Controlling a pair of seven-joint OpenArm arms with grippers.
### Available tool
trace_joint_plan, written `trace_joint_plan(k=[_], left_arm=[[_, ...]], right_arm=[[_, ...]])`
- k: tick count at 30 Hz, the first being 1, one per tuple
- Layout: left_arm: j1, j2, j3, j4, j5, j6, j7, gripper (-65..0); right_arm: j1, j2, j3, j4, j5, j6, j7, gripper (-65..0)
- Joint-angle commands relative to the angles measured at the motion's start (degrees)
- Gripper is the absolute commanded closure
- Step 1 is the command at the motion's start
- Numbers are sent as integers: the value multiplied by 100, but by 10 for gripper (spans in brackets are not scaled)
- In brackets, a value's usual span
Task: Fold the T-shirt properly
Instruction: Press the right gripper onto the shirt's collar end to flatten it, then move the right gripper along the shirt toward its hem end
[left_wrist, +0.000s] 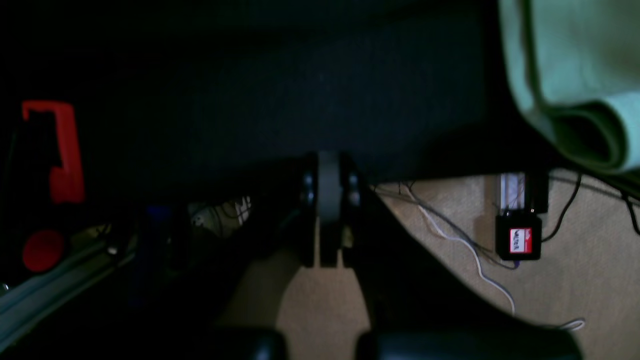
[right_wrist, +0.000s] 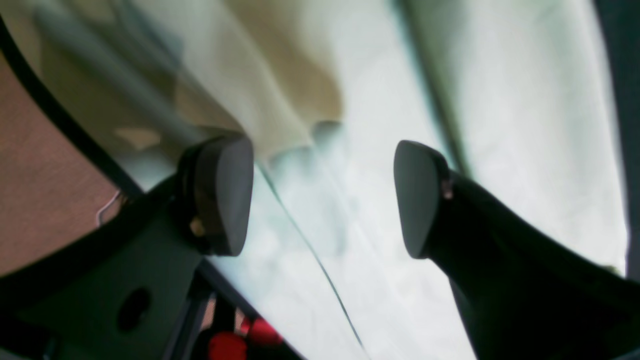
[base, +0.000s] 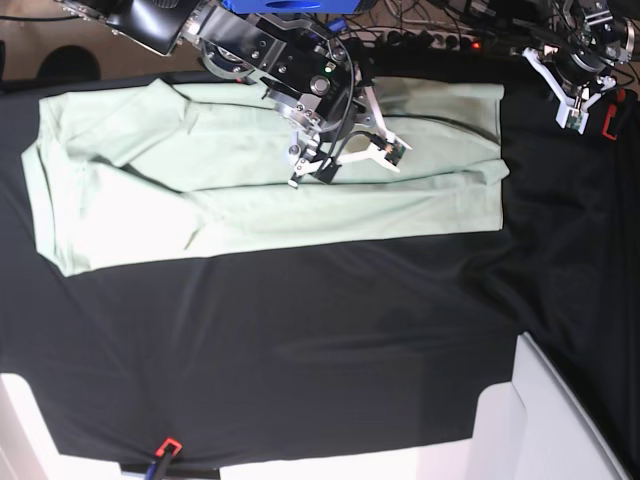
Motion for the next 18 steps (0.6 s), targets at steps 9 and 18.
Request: trace_joint_plan(k=[9,18], left_arm=[[7,-77,-30,79,-37,16,-61,0],[7,-77,-30,79,-37,16,-61,0]], right_arm=[[74,-61,34,40,-42,-15,151,-408],[215,-44,543,13,-42,-15,327,-408]])
